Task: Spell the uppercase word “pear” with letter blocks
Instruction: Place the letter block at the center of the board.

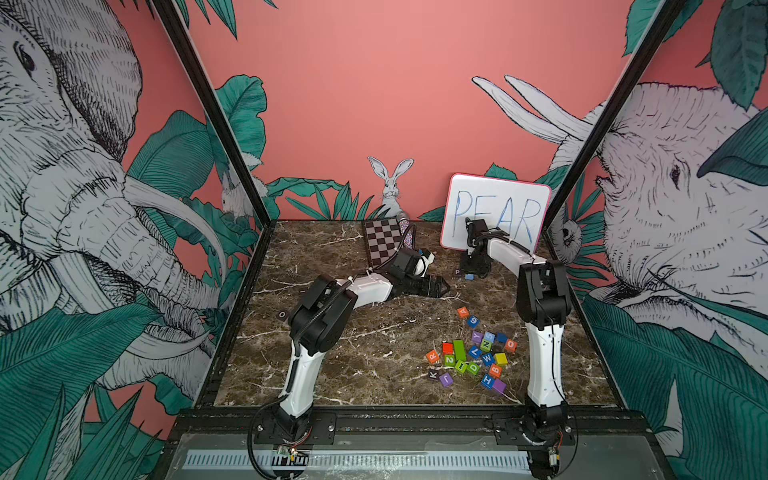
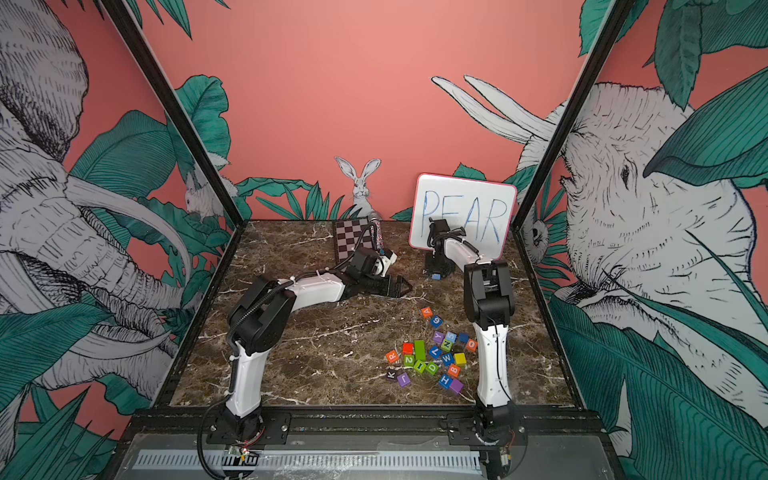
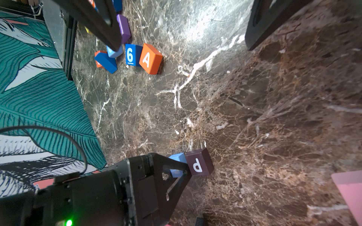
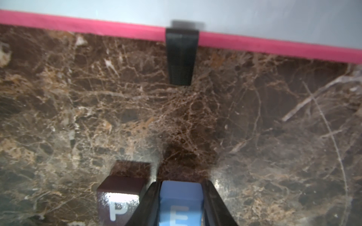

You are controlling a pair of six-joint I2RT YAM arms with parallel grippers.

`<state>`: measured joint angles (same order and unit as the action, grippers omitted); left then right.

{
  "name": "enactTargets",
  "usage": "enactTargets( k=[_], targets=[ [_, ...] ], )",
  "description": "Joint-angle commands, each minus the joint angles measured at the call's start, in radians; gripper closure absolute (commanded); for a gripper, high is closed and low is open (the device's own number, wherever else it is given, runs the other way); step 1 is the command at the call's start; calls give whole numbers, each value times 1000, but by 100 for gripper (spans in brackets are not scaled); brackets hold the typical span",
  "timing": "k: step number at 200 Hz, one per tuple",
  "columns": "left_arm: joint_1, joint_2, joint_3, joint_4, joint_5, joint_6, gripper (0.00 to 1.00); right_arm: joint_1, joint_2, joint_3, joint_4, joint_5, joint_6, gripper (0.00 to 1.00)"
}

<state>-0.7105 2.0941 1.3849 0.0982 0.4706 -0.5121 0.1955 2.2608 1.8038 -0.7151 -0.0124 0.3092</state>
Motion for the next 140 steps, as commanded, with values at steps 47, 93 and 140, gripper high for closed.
enactTargets(
  k=[47, 93, 140],
  targets=[
    [3, -75, -21, 25, -7, -14, 1, -4, 3, 36, -12, 12, 6, 60],
    [3, -80, -33, 34, -9, -16, 1, -4, -1, 50, -23, 11, 11, 56],
    [3, -93, -45, 40, -9, -24, 1, -4, -36, 74, -62, 2, 12, 54]
  ],
)
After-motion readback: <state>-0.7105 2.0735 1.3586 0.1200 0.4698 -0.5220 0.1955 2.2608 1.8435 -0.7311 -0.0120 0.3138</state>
